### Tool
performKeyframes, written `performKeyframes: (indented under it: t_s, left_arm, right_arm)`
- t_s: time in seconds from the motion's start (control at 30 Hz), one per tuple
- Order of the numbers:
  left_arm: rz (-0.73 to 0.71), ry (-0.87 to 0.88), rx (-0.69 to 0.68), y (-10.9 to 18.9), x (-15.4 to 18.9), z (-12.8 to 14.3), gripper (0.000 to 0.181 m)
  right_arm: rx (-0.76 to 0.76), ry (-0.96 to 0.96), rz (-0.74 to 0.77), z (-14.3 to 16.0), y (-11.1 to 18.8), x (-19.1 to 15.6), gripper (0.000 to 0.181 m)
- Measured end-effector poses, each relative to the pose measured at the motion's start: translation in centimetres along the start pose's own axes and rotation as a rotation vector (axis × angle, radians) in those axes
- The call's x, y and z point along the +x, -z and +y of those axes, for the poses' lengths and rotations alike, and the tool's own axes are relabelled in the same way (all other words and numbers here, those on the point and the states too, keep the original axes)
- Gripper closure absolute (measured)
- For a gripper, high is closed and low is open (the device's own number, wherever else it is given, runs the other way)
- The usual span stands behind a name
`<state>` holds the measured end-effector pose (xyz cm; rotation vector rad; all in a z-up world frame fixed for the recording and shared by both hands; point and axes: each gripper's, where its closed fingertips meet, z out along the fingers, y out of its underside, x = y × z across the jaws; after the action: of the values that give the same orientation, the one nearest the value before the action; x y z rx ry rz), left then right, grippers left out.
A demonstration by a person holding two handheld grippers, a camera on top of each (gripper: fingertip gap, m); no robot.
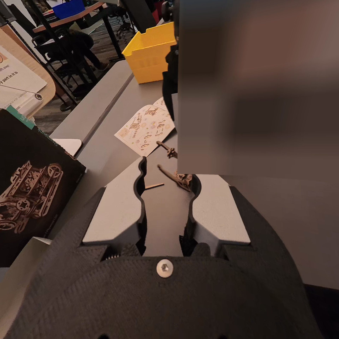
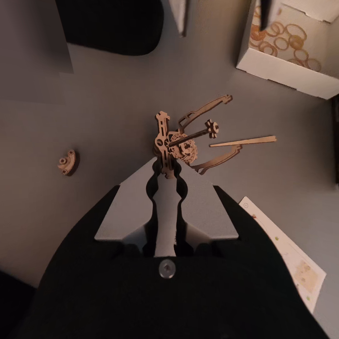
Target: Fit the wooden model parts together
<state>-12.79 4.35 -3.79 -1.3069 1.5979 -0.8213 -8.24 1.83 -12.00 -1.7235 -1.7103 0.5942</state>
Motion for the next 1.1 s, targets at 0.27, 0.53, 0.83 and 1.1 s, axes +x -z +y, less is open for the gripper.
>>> performKeyframes:
  t_s: [0.27,0.53,0.83,1.1]
  left_arm:
    - [0.024,0.003,-0.024,-0.2,0.6,0.4,0.133]
    - [-0.006,-0.026,-0.086,-0.8,-0.3,2.6,0.132]
    - [-0.036,-0.208,-0.153,-3.6,1.0,4.9,0.132]
    - [-0.156,-0.279,-0.206,-4.5,-0.4,6.2,0.135]
  right_arm:
    - [0.019,-0.355,-0.156,-0.7,0.4,1.5,0.170]
    - [0.060,-0.551,-0.248,-1.6,0.0,2.9,0.170]
    - [0.076,-0.548,-0.260,-1.7,-0.3,4.0,0.167]
    - [0.090,-0.581,-0.241,-1.9,-0.3,5.2,0.168]
